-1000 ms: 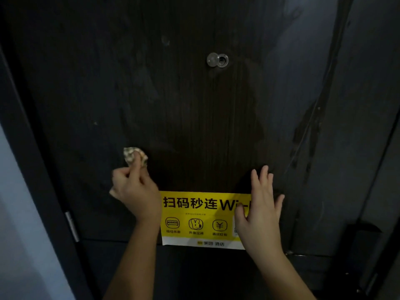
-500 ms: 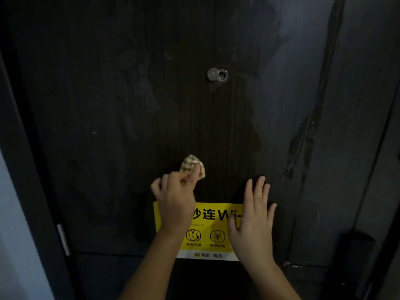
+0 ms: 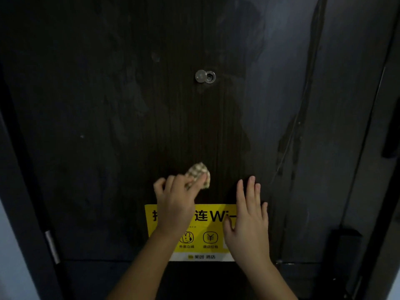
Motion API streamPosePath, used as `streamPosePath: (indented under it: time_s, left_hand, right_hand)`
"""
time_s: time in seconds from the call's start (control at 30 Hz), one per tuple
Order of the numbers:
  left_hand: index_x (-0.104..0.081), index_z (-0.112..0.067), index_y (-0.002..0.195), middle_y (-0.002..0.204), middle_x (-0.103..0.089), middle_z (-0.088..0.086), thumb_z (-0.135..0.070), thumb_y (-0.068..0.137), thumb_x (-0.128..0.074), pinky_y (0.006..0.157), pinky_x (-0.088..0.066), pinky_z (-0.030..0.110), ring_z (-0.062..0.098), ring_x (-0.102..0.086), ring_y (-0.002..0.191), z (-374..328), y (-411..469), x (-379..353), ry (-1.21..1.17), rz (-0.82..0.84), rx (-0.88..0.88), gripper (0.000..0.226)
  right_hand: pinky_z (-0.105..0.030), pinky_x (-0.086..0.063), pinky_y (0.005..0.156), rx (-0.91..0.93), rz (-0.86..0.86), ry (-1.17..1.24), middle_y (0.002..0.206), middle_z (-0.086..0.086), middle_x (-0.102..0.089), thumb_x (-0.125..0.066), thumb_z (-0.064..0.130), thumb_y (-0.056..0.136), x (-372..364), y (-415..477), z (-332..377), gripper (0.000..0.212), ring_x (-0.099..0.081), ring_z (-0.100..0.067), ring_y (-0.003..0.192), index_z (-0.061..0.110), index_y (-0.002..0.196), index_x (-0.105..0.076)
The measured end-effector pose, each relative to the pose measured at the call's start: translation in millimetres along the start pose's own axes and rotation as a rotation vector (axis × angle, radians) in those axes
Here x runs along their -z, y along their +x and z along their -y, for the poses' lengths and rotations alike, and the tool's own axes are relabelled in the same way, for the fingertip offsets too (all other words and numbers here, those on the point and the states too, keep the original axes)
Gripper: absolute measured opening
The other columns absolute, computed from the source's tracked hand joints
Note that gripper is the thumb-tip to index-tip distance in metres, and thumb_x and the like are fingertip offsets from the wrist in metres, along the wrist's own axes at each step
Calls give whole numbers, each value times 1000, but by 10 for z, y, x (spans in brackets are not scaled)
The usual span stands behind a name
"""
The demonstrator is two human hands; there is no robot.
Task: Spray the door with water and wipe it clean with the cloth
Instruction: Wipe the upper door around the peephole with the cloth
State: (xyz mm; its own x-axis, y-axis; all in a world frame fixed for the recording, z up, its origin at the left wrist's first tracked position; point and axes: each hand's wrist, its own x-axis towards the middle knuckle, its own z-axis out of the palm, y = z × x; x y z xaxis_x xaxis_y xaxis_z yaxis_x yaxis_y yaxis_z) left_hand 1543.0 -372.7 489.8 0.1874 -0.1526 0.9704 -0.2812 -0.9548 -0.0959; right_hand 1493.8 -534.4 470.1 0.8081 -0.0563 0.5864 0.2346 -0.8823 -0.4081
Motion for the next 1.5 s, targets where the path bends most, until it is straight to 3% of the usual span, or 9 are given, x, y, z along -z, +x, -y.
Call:
streamPosePath:
  time_s: [0.23, 0.43, 0.53, 0.6, 0.73, 0.87, 1.0, 1.2, 1.5]
  left_hand:
    - [-61, -26, 125, 98, -57, 5, -12, 89, -49, 85, -36, 44, 23, -53, 90, -384, 1412, 182, -59, -48, -1, 41]
    - [-66, -29, 117, 89, -58, 1, -6, 82, -58, 77, -33, 38, 23, -52, 79, -329, 422, 56, -95, 111, -278, 43]
    - [-69, -27, 114, 89, -57, -2, -4, 84, -52, 74, -37, 34, 19, -53, 80, -314, 322, 138, -273, 163, -114, 41]
    - [-69, -21, 114, 90, -57, -6, 1, 86, -60, 73, -45, 25, 11, -56, 83, -433, 466, 286, -607, 196, 132, 37]
    - [-71, -25, 102, 94, -71, -10, 2, 87, -62, 78, -50, 15, 3, -66, 91, -611, 742, 547, -1130, 243, 491, 32]
    - [-67, -36, 98, 99, -70, -20, 9, 87, -56, 91, -47, 17, -2, -63, 103, -574, 1047, 615, -1204, 325, 382, 48]
    - [-68, -21, 114, 127, -60, -6, -1, 86, -57, 108, -38, 31, 7, -48, 124, -322, 1366, 557, -615, 71, 121, 36]
    - [-41, -20, 143, 156, -27, 2, -11, 91, -52, 119, -10, 47, 16, -16, 146, -65, 1689, 410, -174, 95, 23, 54]
    - [-19, -13, 150, 160, -11, -1, -34, 96, -20, 119, -1, 44, 12, -3, 148, 164, 2401, 373, -96, 20, 29, 57]
  right_hand:
    - [-40, 8, 117, -41, -18, 53, 150, 12, 38, -49, 29, 90, 65, -4, 77, 89, 35, -9, 138, 33, 145, 20]
    - [-39, -2, 119, 43, -56, 82, 157, 13, 22, -53, 19, 88, 92, -49, -28, 85, 22, -5, 143, 29, 150, 3]
    - [-36, -21, 119, 72, -168, 329, 156, 15, -16, -54, 10, 91, 252, -17, -65, 66, -11, -2, 145, 26, 148, -27]
    - [-30, -39, 109, 57, -240, 641, 140, 17, -46, -56, 7, 92, 442, 49, 27, 52, -40, 2, 131, 30, 137, -44]
    - [-30, -52, 93, 98, -221, 1112, 115, 5, -68, -60, 3, 90, 807, 245, 267, 37, -63, -10, 109, 20, 123, -63]
    - [-31, -50, 95, 249, -465, 913, 111, 6, -66, -64, -4, 83, 1058, 530, 340, 34, -61, -8, 108, 18, 109, -70]
    - [-27, -41, 102, 616, -759, 332, 119, -4, -65, -55, -3, 86, 1100, 918, 251, 31, -56, -16, 115, 8, 110, -71]
    - [-38, -21, 117, 713, -532, -134, 152, -1, -35, -38, 5, 89, 658, 1167, -43, 53, -23, -22, 144, 13, 142, -42]
    - [-39, -22, 115, 767, -579, -183, 150, -1, -37, -33, 9, 88, 1557, 2051, 567, 54, -27, -21, 142, 14, 140, -45]
